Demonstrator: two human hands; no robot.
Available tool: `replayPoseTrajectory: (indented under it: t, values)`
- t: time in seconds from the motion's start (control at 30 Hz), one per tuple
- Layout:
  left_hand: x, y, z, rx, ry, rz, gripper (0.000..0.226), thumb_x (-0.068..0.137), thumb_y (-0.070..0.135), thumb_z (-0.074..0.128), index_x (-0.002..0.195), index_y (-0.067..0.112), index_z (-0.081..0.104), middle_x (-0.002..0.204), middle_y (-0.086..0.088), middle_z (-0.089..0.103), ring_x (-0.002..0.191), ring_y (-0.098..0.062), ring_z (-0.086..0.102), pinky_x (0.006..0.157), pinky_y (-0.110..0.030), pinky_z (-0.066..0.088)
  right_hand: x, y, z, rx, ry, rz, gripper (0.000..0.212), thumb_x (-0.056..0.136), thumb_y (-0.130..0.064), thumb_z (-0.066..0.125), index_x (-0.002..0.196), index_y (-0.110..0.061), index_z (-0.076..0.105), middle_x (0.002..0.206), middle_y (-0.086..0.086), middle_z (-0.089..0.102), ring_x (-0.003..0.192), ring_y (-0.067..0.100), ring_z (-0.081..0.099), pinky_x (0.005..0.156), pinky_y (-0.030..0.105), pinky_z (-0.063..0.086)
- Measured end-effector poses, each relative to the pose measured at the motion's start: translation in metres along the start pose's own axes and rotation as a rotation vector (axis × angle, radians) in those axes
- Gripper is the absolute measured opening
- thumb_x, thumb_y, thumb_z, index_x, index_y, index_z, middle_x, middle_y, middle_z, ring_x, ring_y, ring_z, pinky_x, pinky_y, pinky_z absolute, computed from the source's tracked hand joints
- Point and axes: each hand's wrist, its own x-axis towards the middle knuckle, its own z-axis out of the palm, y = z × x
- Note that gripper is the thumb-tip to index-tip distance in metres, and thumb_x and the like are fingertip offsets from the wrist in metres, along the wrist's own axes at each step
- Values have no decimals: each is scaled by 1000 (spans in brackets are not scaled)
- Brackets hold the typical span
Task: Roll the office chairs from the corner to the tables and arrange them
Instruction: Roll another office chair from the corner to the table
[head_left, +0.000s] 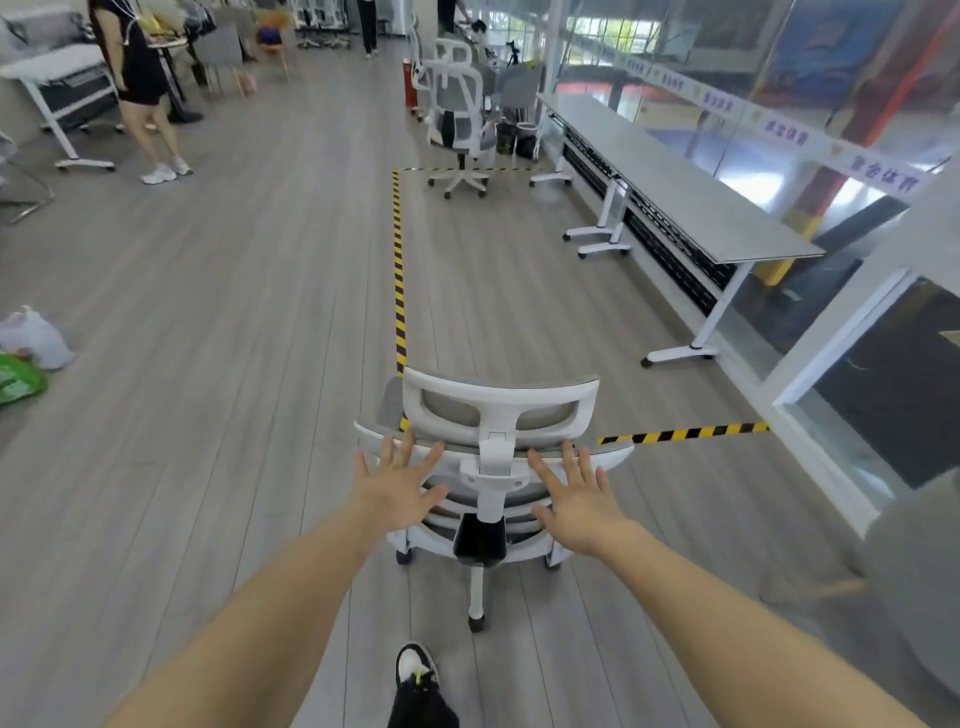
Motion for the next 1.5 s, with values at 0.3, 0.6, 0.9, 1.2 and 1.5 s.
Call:
replayPoseTrajectory:
  t: [0.3, 0.6, 0.9, 1.2, 1.5]
  values:
    - [189, -71, -108, -25, -99, 17, 74, 98, 76, 22, 158, 52, -14, 168, -2, -32, 156, -34, -24, 118, -71, -9, 199, -23, -95, -8, -52, 44, 75, 107, -57, 33, 157, -50, -22, 166, 9, -33, 154, 33, -29, 127, 56, -5]
    - [366, -134, -204, -12, -128, 12, 79, 98, 77, 27, 159, 51, -15, 168, -3, -31, 156, -35, -23, 117, -73, -7, 399, -34, -179, 25, -98, 29, 73, 107, -56, 33, 158, -50, -18, 167, 9, -33, 154, 33, -30, 127, 54, -4]
    - [578, -197, -307, 49, -116, -14, 79, 97, 77, 28, 159, 50, -14, 170, -3, -26, 158, -35, -16, 116, -74, -4, 630, -40, -259, 28, -44, 13, 73, 105, -61, 34, 159, -50, -15, 168, 10, -30, 154, 33, -29, 127, 58, 0]
    - [775, -260, -418, 76, -156, -5, 84, 97, 75, 33, 160, 46, -14, 171, -6, -23, 158, -40, -10, 118, -74, -4, 855, -46, -364, -18, -106, -14, 69, 105, -61, 31, 160, -52, -11, 170, 10, -24, 156, 34, -23, 125, 62, -2]
    - [990, -334, -512, 57, -85, -17, 85, 95, 77, 32, 160, 48, -15, 170, 0, -26, 158, -38, -14, 115, -76, -6, 1082, -54, -439, 53, 30, -14, 63, 107, -57, 28, 160, -54, -6, 172, 6, -19, 158, 28, -20, 127, 57, 2]
